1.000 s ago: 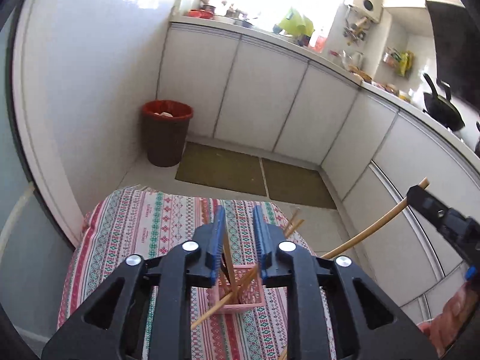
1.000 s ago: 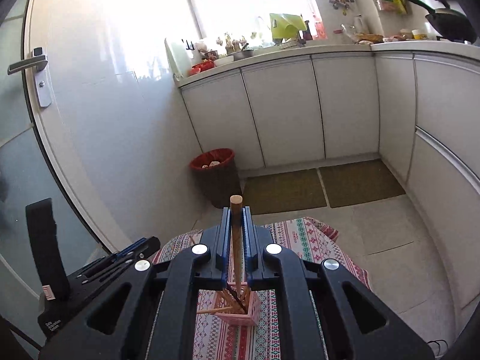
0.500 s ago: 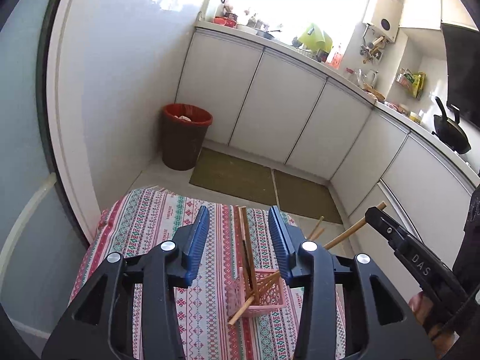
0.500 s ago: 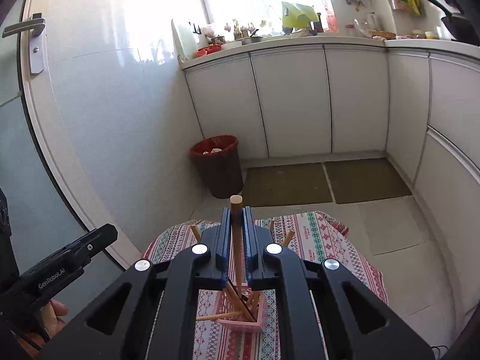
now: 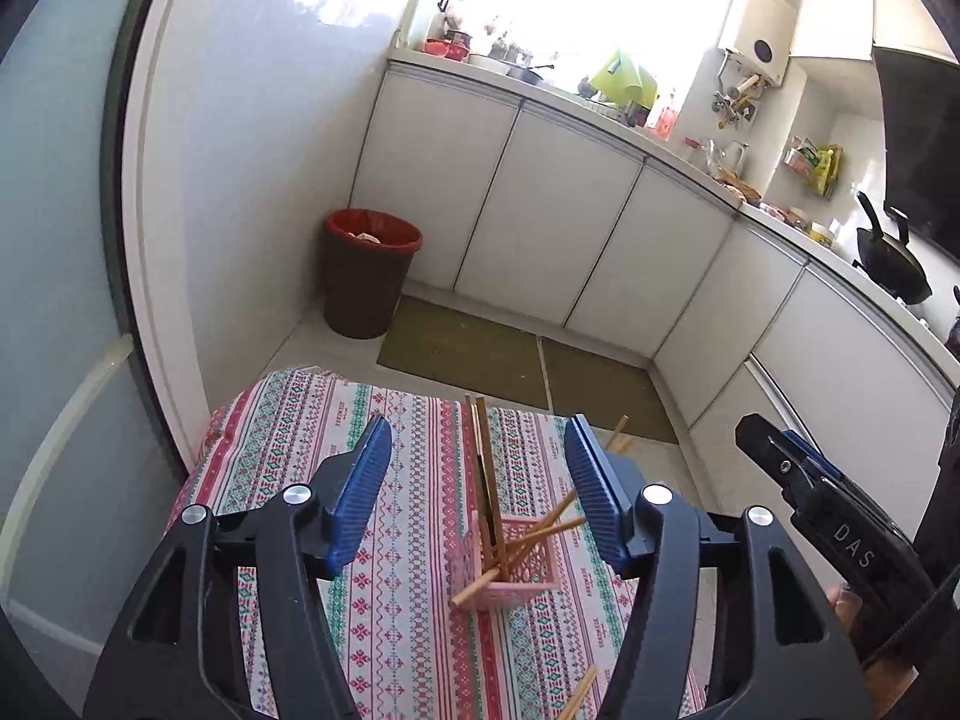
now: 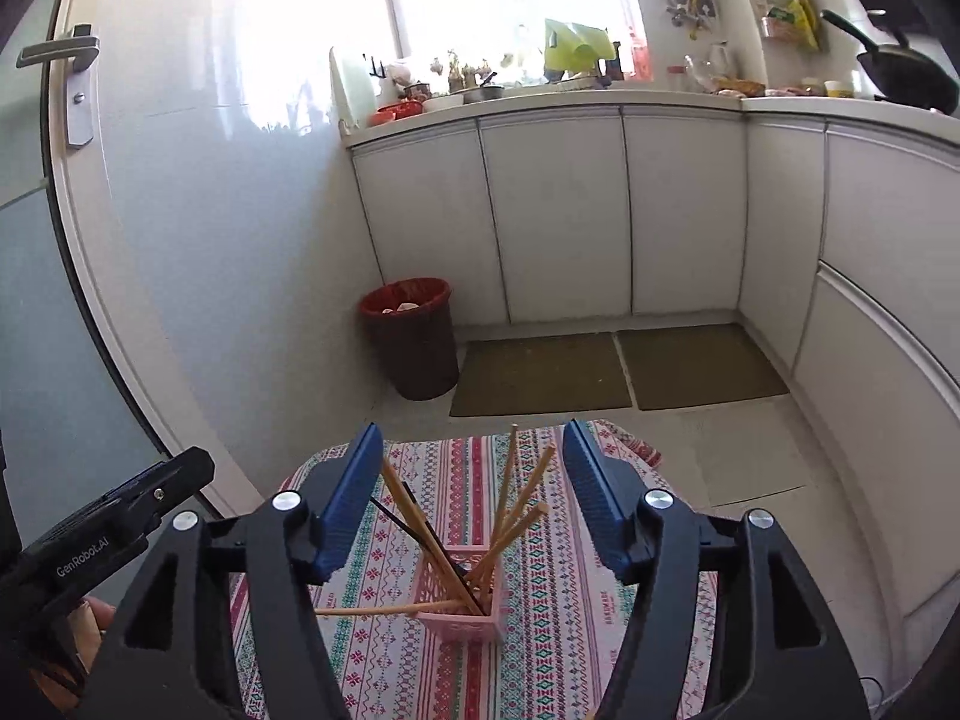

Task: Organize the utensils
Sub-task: 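Lower both grippers to the last chopsticks and grasp one each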

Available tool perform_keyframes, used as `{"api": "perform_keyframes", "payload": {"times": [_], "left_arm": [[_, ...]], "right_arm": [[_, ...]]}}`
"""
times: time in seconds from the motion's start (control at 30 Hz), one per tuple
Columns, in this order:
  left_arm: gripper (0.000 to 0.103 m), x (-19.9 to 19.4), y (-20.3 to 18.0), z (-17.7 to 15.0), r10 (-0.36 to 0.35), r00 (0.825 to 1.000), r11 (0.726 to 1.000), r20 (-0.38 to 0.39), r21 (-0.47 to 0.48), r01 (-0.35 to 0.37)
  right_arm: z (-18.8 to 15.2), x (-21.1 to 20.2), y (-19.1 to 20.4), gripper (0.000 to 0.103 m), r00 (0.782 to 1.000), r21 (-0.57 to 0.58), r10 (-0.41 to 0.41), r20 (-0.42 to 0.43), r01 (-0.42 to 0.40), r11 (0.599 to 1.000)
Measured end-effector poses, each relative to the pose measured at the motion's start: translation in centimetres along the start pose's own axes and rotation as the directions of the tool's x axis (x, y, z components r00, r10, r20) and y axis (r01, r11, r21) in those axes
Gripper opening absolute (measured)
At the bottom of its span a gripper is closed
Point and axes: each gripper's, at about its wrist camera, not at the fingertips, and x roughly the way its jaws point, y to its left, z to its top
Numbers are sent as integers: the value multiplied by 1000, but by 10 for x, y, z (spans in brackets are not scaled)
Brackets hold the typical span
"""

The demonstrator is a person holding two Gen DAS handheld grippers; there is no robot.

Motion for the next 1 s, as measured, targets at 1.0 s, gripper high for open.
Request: {"api": "perform_keyframes", "payload": {"times": [1.0], "left_arm": [[95,133,-103,-196,122,776,957,-619,281,73]], "right_arm": [[-209,-66,-230,96,894,332,-209,-396,352,875]]}}
